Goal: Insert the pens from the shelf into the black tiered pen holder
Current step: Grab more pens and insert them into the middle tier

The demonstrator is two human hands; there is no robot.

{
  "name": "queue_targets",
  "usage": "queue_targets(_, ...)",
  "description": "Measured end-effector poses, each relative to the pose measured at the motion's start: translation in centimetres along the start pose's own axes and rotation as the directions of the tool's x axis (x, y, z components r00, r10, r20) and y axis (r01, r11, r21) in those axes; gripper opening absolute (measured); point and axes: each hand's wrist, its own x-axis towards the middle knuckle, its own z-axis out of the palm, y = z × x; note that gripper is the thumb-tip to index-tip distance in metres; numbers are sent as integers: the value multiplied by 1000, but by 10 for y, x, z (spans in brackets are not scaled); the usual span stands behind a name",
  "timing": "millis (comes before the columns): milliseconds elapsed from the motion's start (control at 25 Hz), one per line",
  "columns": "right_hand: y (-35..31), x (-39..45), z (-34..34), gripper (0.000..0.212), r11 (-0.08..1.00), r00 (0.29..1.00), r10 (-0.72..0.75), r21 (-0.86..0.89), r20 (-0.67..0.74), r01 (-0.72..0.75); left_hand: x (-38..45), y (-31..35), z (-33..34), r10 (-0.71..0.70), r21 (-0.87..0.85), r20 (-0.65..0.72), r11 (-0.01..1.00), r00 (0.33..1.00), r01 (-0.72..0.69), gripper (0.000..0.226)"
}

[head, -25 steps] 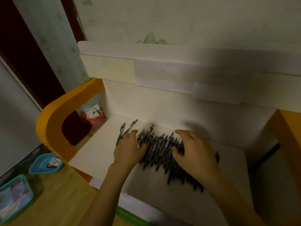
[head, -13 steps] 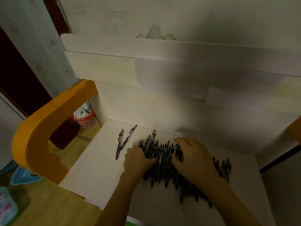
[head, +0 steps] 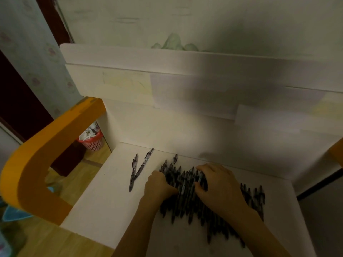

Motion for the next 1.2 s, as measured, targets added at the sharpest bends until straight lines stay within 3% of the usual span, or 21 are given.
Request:
queue_targets(120,-3,1,1,46,1000,1000,-5,3,-4,5,1,3,0,18,12,13,1000,1000,-18,31)
queue_targets(280,-4,2,2,43,1000,1000,-5,12,-20,5,-1,4,3,35,4,16,999,999,-35,29)
queue_targets(480,1,2,-2,35,1000,999,-4,18,-33,5,-7,8,5,67,143,-34,988,997,-61,28)
queue_targets(640,4,-1,-7,35,999,999,7,38,-51,-5,-8,5,3,79,154,-10,985,997,-77,21)
queue_targets(800,8,-5,-10,31,998,997,16,55,-70,-12,-13,1,-4,48,210,-8,977,999,-46,29)
queue_targets(960,4,-7,-9,31,999,998,10,52,-69,-6,-16,-3,-8,78,274,37,958,996,-85,18)
queue_targets(1200,-3,-9,-12,28,998,997,14,64,-74,-9,-17,-15,-10,88,154,141,982,986,-110,18)
